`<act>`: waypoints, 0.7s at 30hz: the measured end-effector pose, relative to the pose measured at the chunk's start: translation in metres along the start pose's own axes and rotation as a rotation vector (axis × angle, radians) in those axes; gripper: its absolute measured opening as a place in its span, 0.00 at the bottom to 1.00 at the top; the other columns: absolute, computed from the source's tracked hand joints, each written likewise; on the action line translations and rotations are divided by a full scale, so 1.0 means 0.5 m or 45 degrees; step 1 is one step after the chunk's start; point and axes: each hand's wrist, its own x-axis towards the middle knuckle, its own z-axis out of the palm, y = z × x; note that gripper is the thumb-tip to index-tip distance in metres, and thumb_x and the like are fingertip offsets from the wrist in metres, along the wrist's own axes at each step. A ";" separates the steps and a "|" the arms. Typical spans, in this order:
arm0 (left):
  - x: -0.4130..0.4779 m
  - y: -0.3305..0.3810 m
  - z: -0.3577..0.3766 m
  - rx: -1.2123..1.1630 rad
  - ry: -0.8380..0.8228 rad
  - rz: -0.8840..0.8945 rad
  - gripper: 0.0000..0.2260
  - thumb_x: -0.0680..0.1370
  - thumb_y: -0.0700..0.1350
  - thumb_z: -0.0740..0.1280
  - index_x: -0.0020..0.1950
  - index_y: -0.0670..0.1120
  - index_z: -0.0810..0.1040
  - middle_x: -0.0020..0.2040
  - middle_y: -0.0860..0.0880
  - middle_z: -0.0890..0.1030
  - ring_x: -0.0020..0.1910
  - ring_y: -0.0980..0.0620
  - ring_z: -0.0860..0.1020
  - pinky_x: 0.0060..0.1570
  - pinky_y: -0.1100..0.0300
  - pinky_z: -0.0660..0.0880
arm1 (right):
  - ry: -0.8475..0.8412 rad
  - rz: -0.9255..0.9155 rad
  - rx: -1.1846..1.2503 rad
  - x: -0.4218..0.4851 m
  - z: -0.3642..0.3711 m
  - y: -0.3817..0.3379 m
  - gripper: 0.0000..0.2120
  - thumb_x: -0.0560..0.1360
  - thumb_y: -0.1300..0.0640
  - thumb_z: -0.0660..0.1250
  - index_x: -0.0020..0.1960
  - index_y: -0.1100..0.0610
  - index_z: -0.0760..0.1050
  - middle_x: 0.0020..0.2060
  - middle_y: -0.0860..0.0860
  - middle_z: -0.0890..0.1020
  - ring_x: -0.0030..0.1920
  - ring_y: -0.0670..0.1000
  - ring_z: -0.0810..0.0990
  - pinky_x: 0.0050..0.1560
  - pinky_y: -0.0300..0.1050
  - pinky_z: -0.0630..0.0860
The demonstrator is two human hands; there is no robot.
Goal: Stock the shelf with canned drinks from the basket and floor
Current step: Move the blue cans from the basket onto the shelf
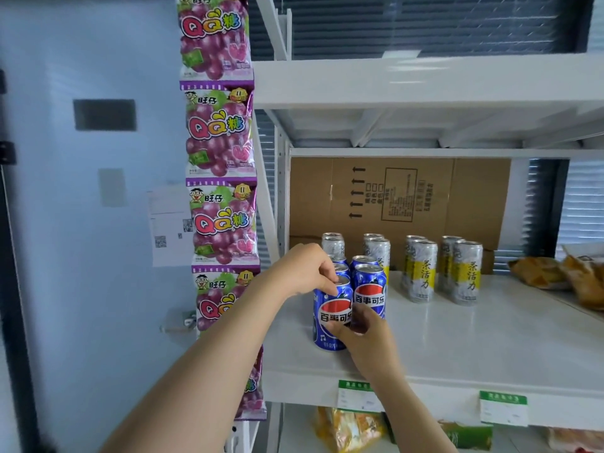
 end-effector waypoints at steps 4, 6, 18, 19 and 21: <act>-0.001 -0.013 0.001 -0.091 -0.004 0.005 0.12 0.72 0.42 0.75 0.55 0.46 0.84 0.50 0.51 0.84 0.45 0.56 0.79 0.44 0.62 0.75 | 0.032 0.001 0.001 -0.003 0.000 -0.001 0.30 0.68 0.45 0.76 0.66 0.51 0.73 0.56 0.46 0.82 0.54 0.46 0.80 0.55 0.49 0.80; -0.001 -0.015 0.003 -0.121 -0.003 0.009 0.12 0.72 0.42 0.75 0.56 0.46 0.84 0.52 0.50 0.84 0.48 0.55 0.79 0.49 0.58 0.77 | 0.080 0.006 -0.016 -0.005 0.003 -0.001 0.29 0.68 0.45 0.76 0.66 0.50 0.73 0.55 0.46 0.82 0.53 0.46 0.80 0.54 0.48 0.80; 0.006 -0.011 0.017 -0.010 0.041 0.069 0.14 0.74 0.40 0.73 0.59 0.44 0.83 0.56 0.47 0.84 0.54 0.51 0.80 0.57 0.52 0.77 | 0.264 -0.030 -0.153 -0.031 0.008 -0.021 0.28 0.69 0.42 0.74 0.66 0.48 0.73 0.54 0.45 0.82 0.49 0.45 0.80 0.37 0.36 0.73; 0.008 -0.010 0.017 0.005 0.038 0.073 0.14 0.74 0.40 0.73 0.59 0.44 0.83 0.56 0.47 0.84 0.54 0.51 0.81 0.58 0.52 0.77 | 0.275 -0.031 -0.163 -0.033 0.009 -0.023 0.28 0.70 0.42 0.74 0.67 0.48 0.73 0.55 0.46 0.82 0.49 0.45 0.80 0.37 0.35 0.71; 0.007 -0.008 0.016 0.021 0.034 0.077 0.14 0.73 0.40 0.73 0.59 0.44 0.82 0.57 0.47 0.84 0.54 0.51 0.81 0.58 0.52 0.77 | 0.286 -0.032 -0.176 -0.037 0.009 -0.025 0.28 0.70 0.41 0.74 0.67 0.47 0.72 0.55 0.46 0.82 0.50 0.45 0.79 0.37 0.35 0.72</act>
